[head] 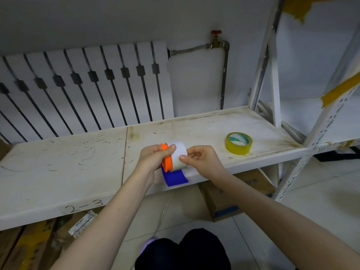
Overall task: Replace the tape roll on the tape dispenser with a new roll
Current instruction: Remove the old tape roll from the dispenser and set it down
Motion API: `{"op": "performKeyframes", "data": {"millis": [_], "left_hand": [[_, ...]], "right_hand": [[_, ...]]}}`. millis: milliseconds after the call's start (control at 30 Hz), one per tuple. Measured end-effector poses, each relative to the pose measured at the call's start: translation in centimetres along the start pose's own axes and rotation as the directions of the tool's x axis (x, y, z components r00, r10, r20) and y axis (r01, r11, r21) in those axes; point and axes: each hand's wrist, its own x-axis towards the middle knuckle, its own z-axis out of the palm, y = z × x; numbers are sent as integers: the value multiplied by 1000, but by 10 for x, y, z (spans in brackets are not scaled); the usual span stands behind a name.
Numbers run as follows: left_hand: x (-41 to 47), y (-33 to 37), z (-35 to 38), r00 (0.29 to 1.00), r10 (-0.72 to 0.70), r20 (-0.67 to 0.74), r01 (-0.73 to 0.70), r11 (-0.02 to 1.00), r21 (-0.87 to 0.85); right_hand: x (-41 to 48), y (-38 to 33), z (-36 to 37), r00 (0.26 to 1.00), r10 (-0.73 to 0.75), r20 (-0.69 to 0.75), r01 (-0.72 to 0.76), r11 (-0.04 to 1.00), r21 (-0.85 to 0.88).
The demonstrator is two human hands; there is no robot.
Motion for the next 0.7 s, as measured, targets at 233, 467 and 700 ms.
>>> {"op": "performKeyframes", "data": {"millis": [233,467,700], "left_hand": [[12,-2,4,999,-39,-10,40,999,22],[18,-10,24,992,-10,-129,14,1000,28],[19,-11,31,994,56,-93,-62,996,-69]], "right_hand": [[5,7,-7,994,95,-46,-94,995,18],[8,9,-2,985,-45,-166,-18,933,-360],[10,13,-13,987,-76,-144,27,949,-315]]}}
